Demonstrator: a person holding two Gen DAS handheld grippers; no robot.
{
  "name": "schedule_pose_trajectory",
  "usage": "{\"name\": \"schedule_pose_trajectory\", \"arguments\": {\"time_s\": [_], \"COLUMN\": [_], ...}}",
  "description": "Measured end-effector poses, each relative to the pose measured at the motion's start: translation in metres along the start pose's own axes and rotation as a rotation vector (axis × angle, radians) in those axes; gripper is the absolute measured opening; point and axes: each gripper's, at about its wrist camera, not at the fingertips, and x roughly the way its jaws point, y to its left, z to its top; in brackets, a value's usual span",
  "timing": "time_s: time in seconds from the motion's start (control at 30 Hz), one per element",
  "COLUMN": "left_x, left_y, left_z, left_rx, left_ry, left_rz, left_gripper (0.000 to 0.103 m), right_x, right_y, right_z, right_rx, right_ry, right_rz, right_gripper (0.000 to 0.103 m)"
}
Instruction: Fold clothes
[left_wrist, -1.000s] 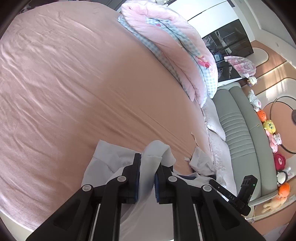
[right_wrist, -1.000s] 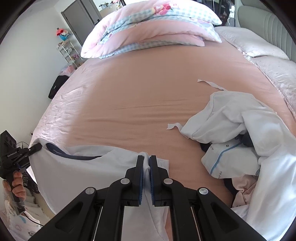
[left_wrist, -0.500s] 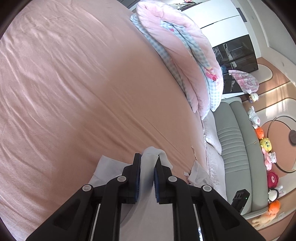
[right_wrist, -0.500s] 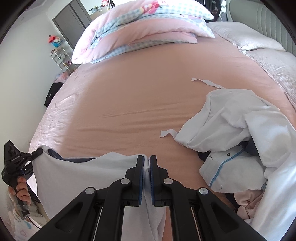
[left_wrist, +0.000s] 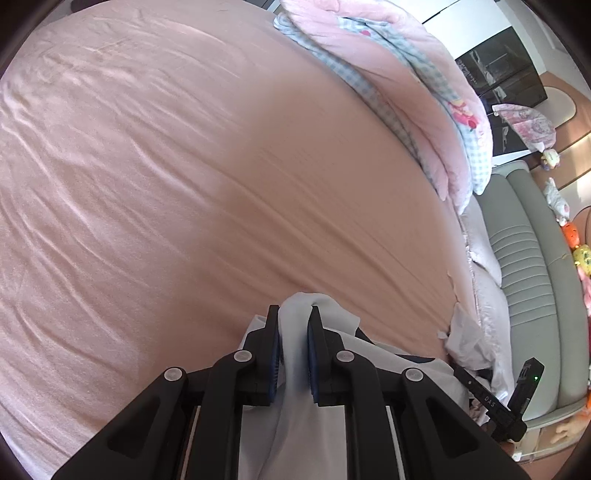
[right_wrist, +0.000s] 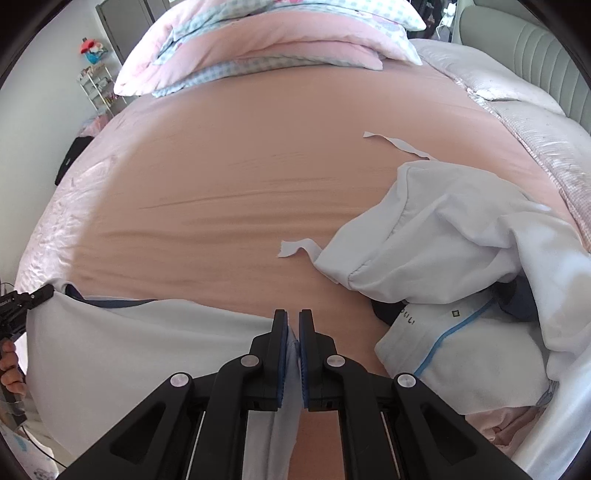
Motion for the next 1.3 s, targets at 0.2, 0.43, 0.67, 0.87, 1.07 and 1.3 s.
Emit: {"name": "schedule_pose_trajectory", "arguments": {"time_s": [0.2, 0.43, 0.67, 0.87, 1.07, 1.3], "left_x": [-0.009, -0.053, -0.074, -0.068, -0.068, -0.089], "left_y": [-0.003, -0.011, -0.024, -0.041, -0.05, -0.053], "left_z": [0.004, 0.018, 0.013, -0.003, -0.021, -0.047], "left_rx": [-0.038, -0.062, 0.004, 0.101, 0.156, 0.189], "left_ry": [0.016, -0.096, -0.122, -0.06, -0.044, -0.067], "left_rz": [-0.041, -0.135, -0.155, -0.131, -0.098, -0.043], "left_gripper": [0.035, 0.085, 0.086, 0.086, 0.086, 0.086], "right_x": [0.013, -0.014, -0.043, -0.049, -0.053, -0.061], "right_y": [0.0, -0.006, -0.011, 0.001, 0.007, 0.011], "right_z": [-0.009, -0.007, -0.01, -0.024, -0.034, -0.041], "right_rx": [-0.004, 0.063, 0.139, 0.087, 0.048, 0.051], "right_ry": [0.055, 0.009, -0.022, 0.011, 0.018, -0.006], "right_rz": [-0.004, 0.024, 0.119, 0.111, 0.098, 0.137], "right_gripper": [0.005, 0.065, 0.065, 0.066, 0.066, 0.066]}}
